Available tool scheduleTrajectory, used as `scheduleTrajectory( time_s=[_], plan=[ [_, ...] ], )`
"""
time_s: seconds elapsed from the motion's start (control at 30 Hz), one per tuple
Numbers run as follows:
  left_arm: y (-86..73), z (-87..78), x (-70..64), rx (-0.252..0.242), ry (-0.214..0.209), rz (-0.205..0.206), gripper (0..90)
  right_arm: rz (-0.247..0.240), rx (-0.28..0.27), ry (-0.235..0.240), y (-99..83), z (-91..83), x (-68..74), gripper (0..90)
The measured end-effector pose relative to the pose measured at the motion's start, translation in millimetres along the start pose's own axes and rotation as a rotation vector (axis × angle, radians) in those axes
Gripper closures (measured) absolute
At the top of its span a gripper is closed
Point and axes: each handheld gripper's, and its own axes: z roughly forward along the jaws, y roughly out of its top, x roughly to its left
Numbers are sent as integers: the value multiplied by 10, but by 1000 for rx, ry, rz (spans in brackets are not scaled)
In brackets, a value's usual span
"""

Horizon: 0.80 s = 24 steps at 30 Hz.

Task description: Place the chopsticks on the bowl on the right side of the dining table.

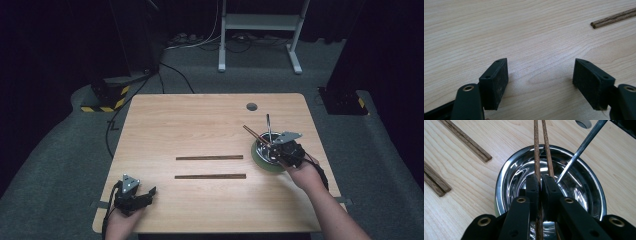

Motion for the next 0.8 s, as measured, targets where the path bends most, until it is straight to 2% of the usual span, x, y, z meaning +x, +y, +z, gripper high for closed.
scheduleTrajectory(
  time_s=[0.03, 0.13, 0.27, 0.33, 0.4, 0.8],
  plan=[
    [-1, 0, -2, 0, 1, -3, 285, 14, 3, -1, -6, 4, 5, 834],
    [0, 0, 0, 0, 0, 0, 285, 0, 4, -5, -14, 8, -21, 834],
    [0, 0, 0, 0, 0, 0, 285, 15, 7, -3, -26, 13, -35, 833],
    [0, 0, 1, 0, 0, 1, 285, 0, 8, -2, -28, 18, -43, 833],
    [0, 0, 1, 0, 0, 2, 285, 10, 14, -1, -31, 23, -29, 833],
    [0, 0, 0, 0, 0, 0, 285, -8, 10, -16, -27, 49, -30, 831]
  ],
)
